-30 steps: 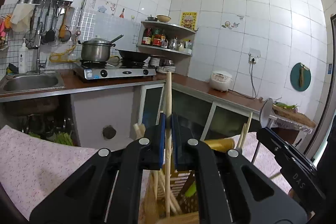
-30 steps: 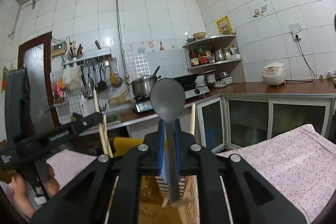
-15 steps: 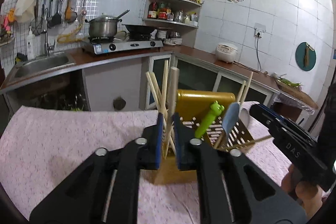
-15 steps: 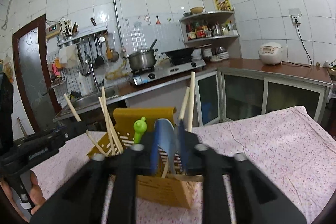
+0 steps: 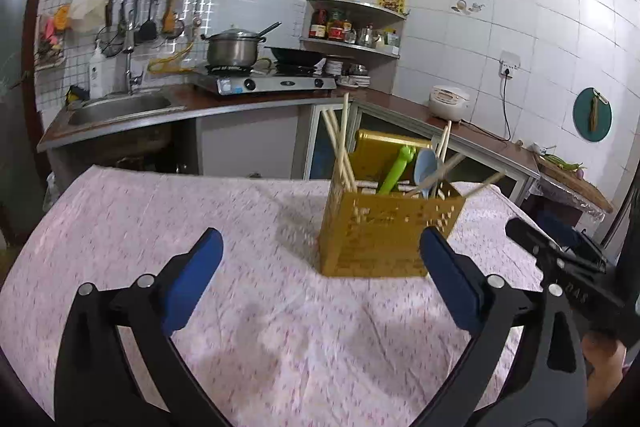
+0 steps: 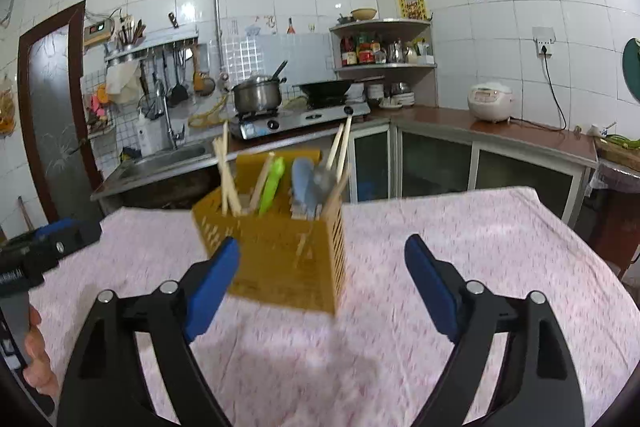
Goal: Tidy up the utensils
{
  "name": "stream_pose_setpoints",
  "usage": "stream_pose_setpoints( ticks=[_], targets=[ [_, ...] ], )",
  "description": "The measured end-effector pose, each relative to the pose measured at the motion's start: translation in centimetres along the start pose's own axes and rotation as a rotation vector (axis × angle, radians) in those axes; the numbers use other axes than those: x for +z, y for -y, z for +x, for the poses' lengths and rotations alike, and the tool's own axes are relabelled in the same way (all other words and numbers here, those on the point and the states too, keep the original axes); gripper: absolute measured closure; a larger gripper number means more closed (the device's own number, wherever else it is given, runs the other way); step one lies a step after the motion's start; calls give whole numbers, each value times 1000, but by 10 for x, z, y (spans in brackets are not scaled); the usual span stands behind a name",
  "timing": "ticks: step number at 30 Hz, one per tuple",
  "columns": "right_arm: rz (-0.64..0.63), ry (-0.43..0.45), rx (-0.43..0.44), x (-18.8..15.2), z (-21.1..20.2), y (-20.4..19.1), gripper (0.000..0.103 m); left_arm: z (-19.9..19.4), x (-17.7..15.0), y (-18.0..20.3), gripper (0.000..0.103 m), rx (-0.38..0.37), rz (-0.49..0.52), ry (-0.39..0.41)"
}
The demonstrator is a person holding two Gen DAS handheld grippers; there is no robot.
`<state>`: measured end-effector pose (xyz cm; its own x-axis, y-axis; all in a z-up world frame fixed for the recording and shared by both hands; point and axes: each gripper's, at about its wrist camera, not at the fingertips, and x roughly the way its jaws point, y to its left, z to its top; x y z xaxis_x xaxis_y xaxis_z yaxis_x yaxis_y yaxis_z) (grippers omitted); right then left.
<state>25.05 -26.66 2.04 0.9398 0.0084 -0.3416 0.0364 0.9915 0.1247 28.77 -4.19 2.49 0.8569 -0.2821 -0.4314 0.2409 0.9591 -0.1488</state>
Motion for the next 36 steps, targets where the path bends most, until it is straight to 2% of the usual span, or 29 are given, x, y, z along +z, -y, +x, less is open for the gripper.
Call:
stream_pose_setpoints(
  ticks=[4, 9, 14, 24, 30, 36],
  targets=[
    [-20, -2, -3, -20, -23, -7, 12, -19, -17, -5, 5, 27, -1, 1],
    [-22, 2, -2, -35, -57, -13, 4, -42, -30, -5, 5, 105, 15, 0],
    [10, -12, -10, -47, -76, -16, 4, -71, -48, -5, 5, 153, -1, 49],
    [-16, 2, -66, -77, -108, -39, 4, -114, -90, 11, 5, 276, 45, 147],
    [-69, 71, -106, -83, -127, -53, 4, -123, -101, 20, 5, 261, 69, 160],
    [-69, 109, -126, -87, -134, -54, 4, -123, -112, 27, 5, 271, 104, 172]
  ],
)
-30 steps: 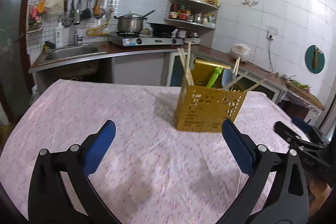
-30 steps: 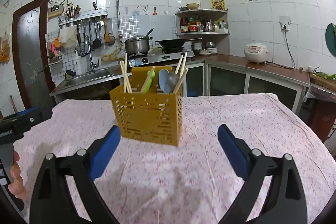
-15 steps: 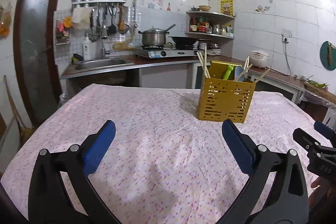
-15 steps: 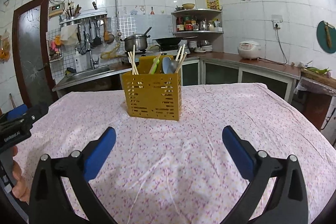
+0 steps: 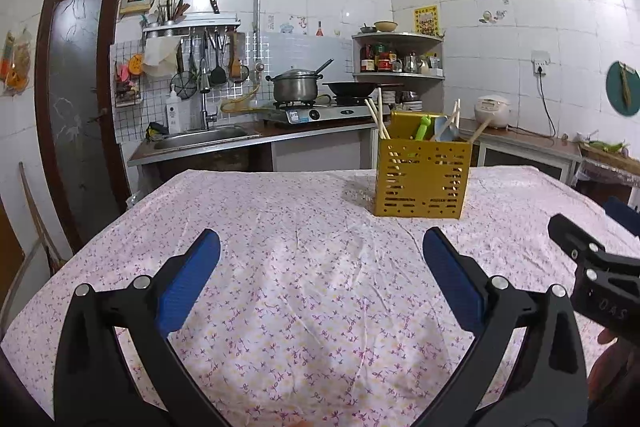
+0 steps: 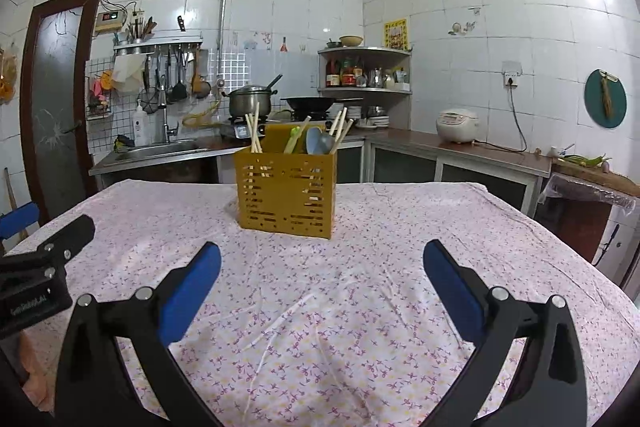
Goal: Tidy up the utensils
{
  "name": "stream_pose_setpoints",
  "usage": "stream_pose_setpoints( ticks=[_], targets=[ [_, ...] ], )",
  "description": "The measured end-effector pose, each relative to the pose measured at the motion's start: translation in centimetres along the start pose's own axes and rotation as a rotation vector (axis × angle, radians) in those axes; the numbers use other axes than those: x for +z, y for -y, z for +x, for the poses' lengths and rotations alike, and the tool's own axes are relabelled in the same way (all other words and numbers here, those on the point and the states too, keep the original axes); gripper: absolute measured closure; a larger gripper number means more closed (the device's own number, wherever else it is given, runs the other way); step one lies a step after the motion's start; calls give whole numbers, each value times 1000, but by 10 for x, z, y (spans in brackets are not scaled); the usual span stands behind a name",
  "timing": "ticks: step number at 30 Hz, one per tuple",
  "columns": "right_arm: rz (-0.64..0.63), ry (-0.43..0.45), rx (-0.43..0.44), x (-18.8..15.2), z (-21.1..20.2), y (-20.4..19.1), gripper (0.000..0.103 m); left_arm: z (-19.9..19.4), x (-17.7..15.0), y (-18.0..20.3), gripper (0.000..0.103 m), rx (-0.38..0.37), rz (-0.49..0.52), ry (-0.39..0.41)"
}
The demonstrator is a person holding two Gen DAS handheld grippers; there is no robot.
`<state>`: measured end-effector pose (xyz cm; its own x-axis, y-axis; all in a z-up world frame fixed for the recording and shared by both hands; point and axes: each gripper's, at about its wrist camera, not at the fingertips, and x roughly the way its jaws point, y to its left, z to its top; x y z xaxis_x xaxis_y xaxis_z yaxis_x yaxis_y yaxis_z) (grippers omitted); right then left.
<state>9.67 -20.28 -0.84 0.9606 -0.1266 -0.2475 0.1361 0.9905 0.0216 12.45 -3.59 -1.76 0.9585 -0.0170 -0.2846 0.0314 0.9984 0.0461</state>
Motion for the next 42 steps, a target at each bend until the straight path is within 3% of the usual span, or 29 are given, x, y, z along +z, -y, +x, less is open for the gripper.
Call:
stream_pose_setpoints(
  ticks=[10, 17, 42],
  targets=[
    [-3, -7, -6, -9, 3, 1, 4, 6, -10, 9, 5, 26, 49, 1],
    [11, -4, -6, -12, 2, 0, 4, 15, -17, 9, 5, 15, 62, -41],
    [-11, -13, -16, -12, 8, -3, 4, 14, -17, 4, 5, -13, 37, -39]
  ],
)
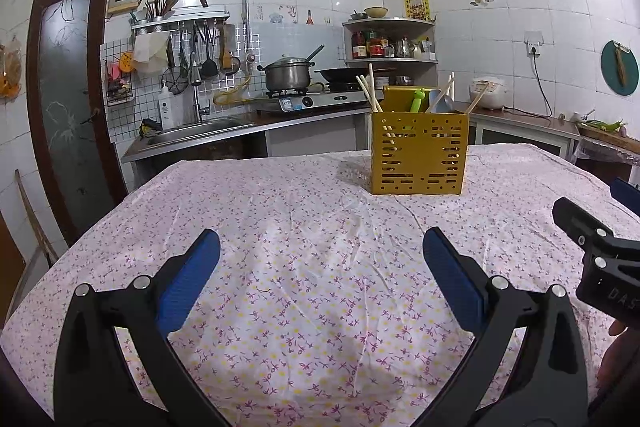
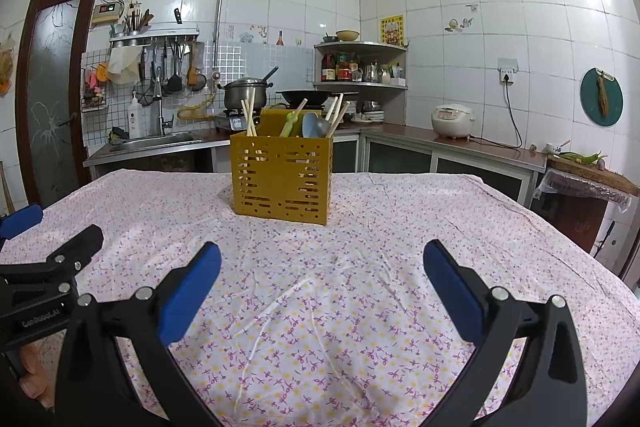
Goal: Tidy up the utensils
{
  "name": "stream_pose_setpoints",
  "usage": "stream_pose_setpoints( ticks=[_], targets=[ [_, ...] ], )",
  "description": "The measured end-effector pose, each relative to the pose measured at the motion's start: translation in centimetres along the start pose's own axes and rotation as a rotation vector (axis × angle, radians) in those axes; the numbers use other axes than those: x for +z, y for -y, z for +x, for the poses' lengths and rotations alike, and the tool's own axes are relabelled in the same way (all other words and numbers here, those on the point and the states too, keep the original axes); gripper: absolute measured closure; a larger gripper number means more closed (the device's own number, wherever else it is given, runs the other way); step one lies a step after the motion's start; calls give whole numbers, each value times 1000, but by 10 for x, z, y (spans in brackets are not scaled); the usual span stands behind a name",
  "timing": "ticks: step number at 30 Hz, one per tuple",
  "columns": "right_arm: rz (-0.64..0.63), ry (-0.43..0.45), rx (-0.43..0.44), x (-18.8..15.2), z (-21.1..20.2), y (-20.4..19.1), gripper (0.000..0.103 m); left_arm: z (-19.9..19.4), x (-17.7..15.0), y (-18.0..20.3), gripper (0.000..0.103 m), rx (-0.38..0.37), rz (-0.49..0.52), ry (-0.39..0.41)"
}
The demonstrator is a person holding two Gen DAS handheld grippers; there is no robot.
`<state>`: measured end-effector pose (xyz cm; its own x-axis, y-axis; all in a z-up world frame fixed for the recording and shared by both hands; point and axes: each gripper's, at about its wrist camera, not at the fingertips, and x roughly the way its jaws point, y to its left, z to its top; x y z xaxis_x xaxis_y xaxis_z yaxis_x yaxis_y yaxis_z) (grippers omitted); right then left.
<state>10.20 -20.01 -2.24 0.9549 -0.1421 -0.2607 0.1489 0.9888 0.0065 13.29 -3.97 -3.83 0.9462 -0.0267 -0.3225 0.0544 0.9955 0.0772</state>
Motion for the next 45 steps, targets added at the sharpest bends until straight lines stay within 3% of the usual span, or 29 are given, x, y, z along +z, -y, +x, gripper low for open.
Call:
stream_pose_setpoints(
  ticks=[45],
  targets=[
    [6, -5, -10, 1, 1, 9, 4, -4, 0, 0, 5, 11, -7, 7]
  ],
)
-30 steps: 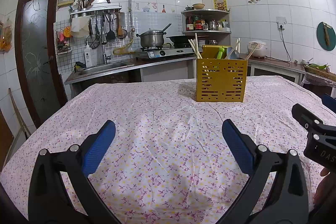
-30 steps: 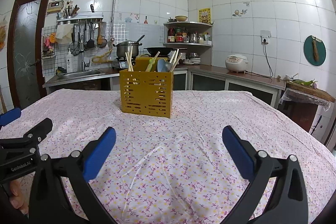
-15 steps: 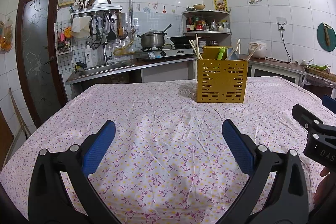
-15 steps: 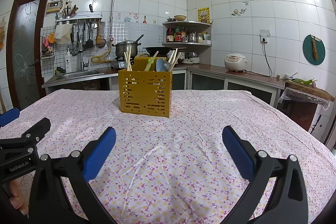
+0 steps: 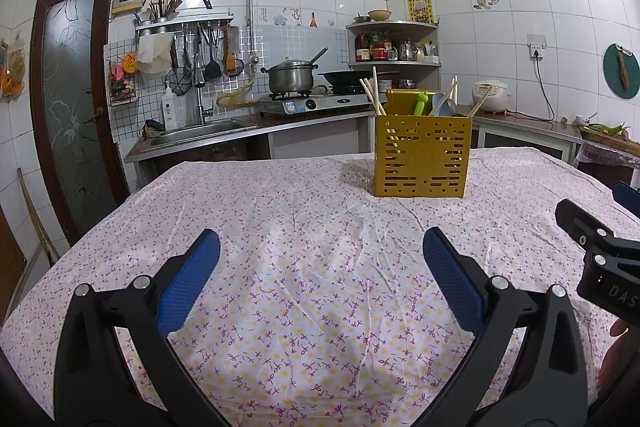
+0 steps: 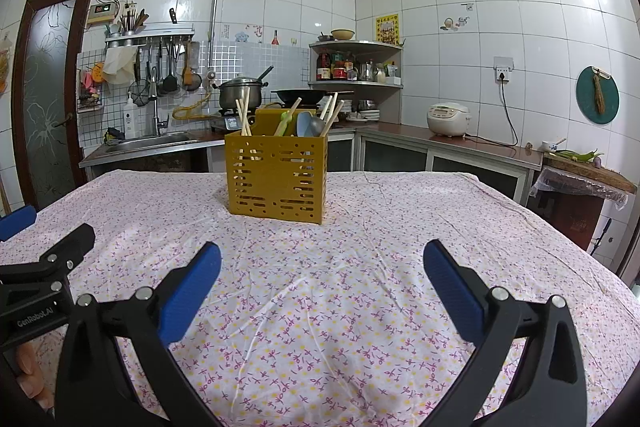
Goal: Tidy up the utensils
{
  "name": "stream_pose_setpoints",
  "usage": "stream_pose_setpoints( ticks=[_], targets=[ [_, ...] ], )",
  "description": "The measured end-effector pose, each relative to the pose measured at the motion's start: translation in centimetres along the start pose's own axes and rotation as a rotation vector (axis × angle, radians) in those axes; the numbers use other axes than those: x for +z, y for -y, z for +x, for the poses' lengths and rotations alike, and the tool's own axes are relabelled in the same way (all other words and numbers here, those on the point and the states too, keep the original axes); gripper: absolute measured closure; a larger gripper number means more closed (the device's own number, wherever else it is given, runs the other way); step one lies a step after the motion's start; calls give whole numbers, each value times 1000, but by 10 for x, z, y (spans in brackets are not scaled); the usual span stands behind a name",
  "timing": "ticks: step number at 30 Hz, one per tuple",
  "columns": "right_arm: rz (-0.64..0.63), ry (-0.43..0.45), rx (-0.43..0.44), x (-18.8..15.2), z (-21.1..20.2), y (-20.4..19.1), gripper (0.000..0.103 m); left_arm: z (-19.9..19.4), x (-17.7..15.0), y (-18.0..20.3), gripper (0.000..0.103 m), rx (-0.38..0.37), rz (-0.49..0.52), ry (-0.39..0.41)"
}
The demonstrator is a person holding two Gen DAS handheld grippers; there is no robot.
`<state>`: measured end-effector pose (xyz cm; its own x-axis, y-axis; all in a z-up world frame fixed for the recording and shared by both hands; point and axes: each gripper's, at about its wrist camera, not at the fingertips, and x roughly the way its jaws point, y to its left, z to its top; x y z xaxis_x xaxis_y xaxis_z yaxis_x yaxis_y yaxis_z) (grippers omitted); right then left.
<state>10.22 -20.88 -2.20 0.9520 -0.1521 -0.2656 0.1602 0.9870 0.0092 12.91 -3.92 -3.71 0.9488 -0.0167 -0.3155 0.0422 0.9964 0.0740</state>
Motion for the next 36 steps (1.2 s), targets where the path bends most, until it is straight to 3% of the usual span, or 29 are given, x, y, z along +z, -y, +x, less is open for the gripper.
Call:
stream_pose_setpoints(
  ticks=[36],
  targets=[
    [-2, 0, 0, 0, 1, 1, 4, 0, 4, -2, 5, 8, -12, -13]
  ],
)
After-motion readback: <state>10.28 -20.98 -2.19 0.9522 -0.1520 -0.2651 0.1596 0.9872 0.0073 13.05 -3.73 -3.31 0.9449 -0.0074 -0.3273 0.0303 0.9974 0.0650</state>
